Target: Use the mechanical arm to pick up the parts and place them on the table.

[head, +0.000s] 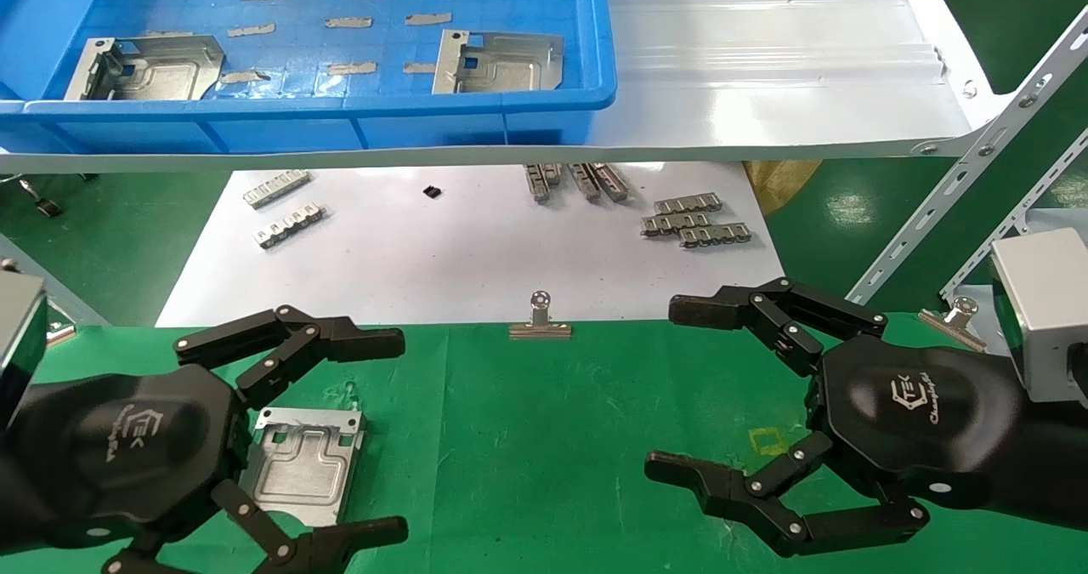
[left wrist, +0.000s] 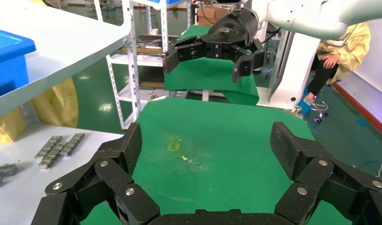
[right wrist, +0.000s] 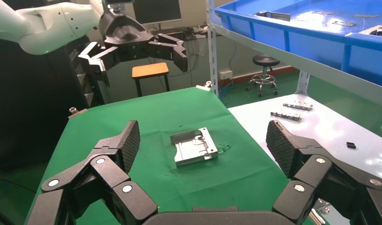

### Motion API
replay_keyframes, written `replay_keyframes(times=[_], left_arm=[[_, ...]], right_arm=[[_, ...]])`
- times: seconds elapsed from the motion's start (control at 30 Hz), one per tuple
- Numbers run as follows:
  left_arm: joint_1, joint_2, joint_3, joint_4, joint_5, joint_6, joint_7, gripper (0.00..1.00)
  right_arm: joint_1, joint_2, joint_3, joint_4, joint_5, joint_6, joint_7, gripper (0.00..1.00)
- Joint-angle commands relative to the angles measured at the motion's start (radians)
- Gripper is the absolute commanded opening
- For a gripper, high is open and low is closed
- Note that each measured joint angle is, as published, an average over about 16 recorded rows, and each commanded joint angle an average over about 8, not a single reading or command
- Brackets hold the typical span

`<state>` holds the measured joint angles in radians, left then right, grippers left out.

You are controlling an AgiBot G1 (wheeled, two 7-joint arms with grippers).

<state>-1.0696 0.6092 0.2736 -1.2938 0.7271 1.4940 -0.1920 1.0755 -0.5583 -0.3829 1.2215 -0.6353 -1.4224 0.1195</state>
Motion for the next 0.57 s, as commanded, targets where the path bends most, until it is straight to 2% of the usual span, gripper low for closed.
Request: replay_keyframes(times=[0.03, 0.57], left_arm=[[-0.001, 0.0, 0.001, 0.002, 0.001, 0.0, 0.001, 1.0], [-0.004, 0.001, 0.005, 0.009, 0.003, 0.001, 0.004, 1.0]], right_arm=[[0.0, 0.0, 0.0, 0.0, 0.0, 0.0, 0.0, 1.0], [0.0, 0.0, 0.0, 0.0, 0.0, 0.0, 0.0, 1.0]])
